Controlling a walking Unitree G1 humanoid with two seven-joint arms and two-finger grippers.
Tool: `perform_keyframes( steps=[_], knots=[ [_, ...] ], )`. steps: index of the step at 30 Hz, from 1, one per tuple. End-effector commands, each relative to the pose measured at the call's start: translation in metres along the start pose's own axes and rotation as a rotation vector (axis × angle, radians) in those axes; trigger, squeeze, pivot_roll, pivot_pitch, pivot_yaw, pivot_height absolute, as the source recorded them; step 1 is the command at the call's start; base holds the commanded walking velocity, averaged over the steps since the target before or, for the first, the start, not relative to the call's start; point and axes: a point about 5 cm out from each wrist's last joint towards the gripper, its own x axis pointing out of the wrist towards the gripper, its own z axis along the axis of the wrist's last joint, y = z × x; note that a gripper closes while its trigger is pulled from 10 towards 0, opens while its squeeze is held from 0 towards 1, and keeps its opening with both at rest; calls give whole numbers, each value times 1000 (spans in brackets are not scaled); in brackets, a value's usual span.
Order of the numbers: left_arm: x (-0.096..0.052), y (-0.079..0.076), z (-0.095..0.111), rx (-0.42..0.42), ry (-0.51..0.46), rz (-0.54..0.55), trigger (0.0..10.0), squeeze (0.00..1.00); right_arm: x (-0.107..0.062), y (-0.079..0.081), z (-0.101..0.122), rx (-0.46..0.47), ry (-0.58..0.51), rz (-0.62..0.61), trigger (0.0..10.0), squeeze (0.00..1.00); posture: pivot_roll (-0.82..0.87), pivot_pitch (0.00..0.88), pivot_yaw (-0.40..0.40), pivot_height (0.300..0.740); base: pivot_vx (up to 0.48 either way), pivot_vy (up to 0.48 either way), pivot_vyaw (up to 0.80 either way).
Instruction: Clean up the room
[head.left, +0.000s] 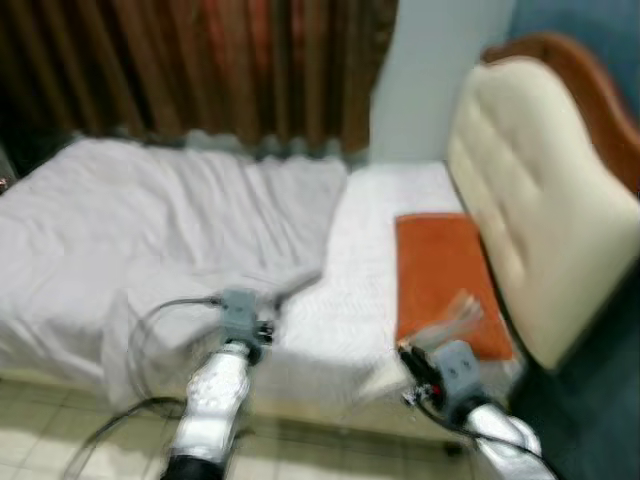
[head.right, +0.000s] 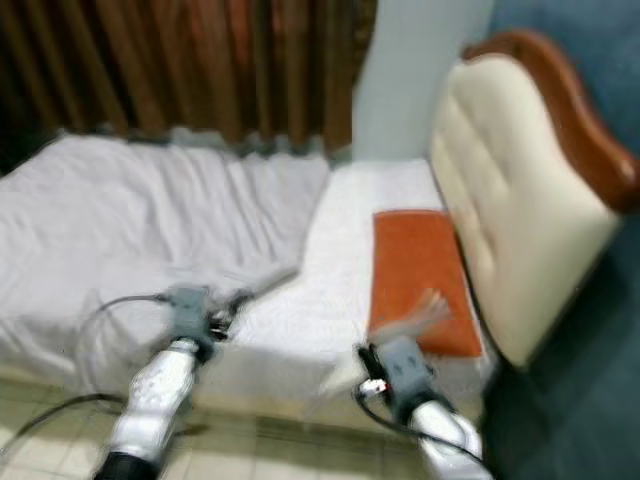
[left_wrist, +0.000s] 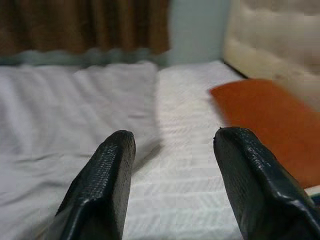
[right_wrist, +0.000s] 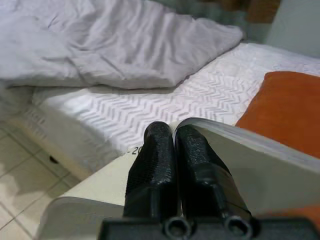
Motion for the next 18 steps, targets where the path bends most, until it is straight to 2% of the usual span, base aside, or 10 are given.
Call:
perform_keyframes(
  steps=[1,8,11,12,13,14,15,16,17,18],
  knots=[
    [-1,13,-2,14,19,27,10000,0,4,-4,10,-7,-45,-22,0,0,-47,3,-13,740,480,0,0],
    [0,12,-1,9,11,26,10000,0,5,-2,9,-7,-46,13,0,0,-47,13,-14,740,480,0,0],
    [-2,8,0,4,0,8,10000,0,3,0,13,-81,-28,42,0,0,-41,23,-19,740,480,0,0],
    [-3,5,0,0,-3,-11,10000,0,-3,-9,3,-176,96,14,0,0,-39,24,-23,740,480,0,0],
    [-4,3,0,-3,-3,-20,10000,0,-7,-16,-3,-229,178,-11,0,0,-39,24,-23,740,480,0,0],
    [-5,0,-2,-1,4,-30,10000,0,-19,-52,-5,-229,272,-199,0,0,-42,25,-30,740,480,0,0],
    [-5,-2,-4,-11,13,-31,10000,0,-31,-91,12,-249,244,-412,0,0,-45,25,-32,740,0,0,0],
    [-5,-5,-7,4,33,-42,10000,0,-33,-111,39,-325,151,-509,0,0,-53,24,-28,740,0,0,0],
    [-5,-7,-8,3,40,-49,10000,0,-31,-114,48,-345,118,-525,0,0,-53,24,-28,740,0,0,0],
    [-5,-7,-8,3,40,-49,10000,0,-31,-114,48,-345,118,-525,0,0,-53,24,-28,740,0,0,0]
  ],
)
